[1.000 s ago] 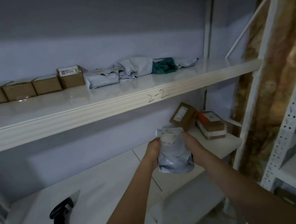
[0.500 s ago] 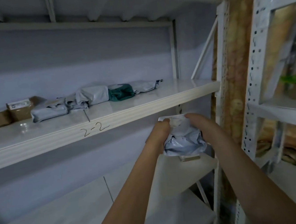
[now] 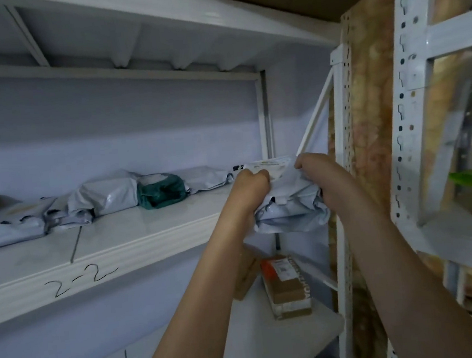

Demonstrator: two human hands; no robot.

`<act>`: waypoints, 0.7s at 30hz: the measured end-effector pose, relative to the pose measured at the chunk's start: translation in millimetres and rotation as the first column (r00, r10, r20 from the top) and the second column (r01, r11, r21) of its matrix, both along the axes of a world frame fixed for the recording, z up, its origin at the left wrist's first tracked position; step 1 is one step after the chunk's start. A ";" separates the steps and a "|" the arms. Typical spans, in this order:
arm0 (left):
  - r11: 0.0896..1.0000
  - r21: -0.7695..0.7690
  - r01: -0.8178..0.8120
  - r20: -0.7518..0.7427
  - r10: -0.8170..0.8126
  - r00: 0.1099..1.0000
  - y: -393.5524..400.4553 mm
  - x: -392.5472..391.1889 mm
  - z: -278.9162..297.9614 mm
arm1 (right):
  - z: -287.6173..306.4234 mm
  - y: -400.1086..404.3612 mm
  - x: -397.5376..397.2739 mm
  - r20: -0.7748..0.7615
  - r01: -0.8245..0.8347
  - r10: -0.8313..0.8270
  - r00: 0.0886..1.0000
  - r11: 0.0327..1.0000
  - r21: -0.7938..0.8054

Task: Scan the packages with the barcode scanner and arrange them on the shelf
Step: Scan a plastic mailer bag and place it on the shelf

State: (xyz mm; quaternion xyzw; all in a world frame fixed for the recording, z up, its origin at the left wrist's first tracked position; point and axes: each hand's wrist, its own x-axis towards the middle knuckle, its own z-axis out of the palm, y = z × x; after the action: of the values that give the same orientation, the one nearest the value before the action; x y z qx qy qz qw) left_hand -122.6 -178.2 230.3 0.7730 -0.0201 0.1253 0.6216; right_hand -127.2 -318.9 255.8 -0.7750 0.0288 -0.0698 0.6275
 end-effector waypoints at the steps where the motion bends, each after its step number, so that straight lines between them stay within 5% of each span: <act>1: 1.000 0.004 -0.005 0.010 0.005 1.000 1.5 8.7 1.9 | -0.8 3.1 12.7 0.021 -0.030 0.030 0.999 0.999 0.031; 15: 0.983 -0.008 -0.181 0.037 0.181 0.983 -13.7 136.0 -2.4 | -13.0 -2.8 173.0 -0.015 -0.064 0.066 0.998 0.989 0.133; 21: 0.967 0.234 -0.101 -0.001 0.104 0.995 -9.1 148.2 -10.4 | -21.3 -4.2 199.4 0.005 -0.041 0.041 0.999 0.995 0.094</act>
State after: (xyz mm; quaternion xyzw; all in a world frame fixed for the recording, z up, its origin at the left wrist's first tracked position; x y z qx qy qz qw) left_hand 25.7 -187.3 219.9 0.8415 0.0095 0.1489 0.5193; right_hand 72.3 -323.0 234.5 -0.7448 0.0153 -0.0565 0.6647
